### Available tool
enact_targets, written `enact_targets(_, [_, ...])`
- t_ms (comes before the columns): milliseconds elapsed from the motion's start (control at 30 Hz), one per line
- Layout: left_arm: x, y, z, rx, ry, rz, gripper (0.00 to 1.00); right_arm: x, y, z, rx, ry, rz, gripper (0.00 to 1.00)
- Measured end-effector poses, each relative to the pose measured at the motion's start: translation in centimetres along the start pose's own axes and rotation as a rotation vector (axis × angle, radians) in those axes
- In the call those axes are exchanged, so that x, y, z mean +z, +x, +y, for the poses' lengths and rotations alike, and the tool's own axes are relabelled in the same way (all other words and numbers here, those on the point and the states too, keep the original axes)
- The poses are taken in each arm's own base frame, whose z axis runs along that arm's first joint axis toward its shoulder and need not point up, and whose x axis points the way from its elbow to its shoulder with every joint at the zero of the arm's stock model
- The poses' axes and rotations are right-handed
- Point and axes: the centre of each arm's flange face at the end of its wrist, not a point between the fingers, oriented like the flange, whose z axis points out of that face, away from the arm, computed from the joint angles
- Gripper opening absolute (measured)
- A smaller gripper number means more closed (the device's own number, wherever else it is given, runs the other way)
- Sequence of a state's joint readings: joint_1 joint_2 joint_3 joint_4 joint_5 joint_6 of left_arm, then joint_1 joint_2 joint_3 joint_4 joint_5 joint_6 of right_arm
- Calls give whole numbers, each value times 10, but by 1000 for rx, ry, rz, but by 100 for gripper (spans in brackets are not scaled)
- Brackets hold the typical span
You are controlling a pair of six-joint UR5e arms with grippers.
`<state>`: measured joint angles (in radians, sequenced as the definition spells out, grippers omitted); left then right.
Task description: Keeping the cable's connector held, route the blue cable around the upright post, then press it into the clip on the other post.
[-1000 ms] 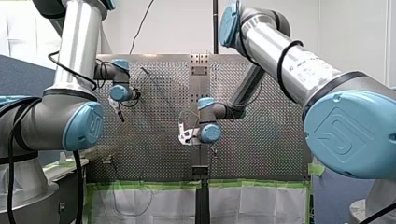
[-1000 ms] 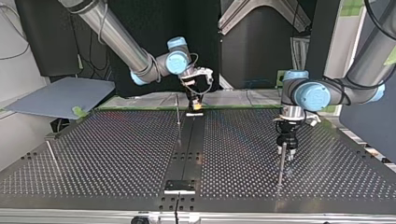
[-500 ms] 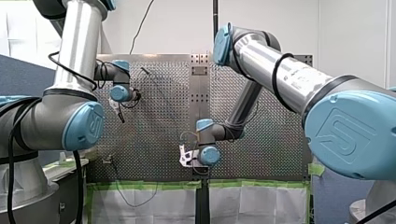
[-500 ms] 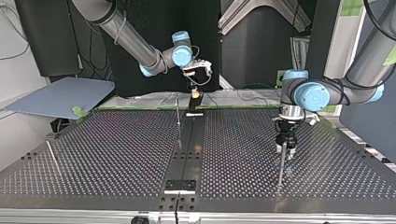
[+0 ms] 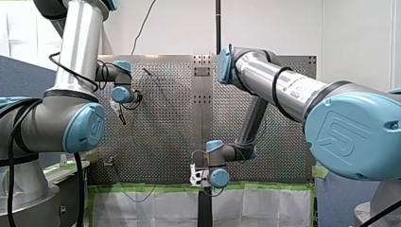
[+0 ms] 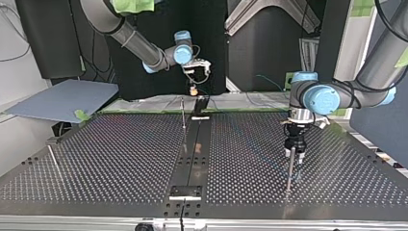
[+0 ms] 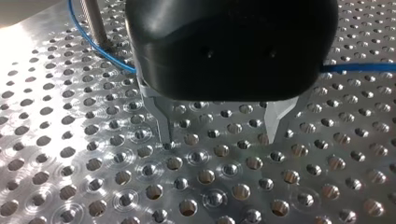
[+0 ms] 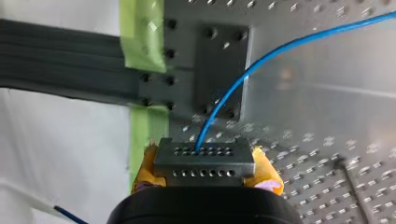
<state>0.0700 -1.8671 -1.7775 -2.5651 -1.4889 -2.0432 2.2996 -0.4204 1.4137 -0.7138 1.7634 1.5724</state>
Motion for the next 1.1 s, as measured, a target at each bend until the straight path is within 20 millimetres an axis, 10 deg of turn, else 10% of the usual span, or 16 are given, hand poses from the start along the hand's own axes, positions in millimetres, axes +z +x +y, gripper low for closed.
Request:
enact_targets(833, [0,-1,2,0,-6,0,95,-23,-167,66,14,-102,-181,0])
enact_targets(1100, [0,-1,2,-1,-7,1,95,-32,-156,80,31,-124,-145,0])
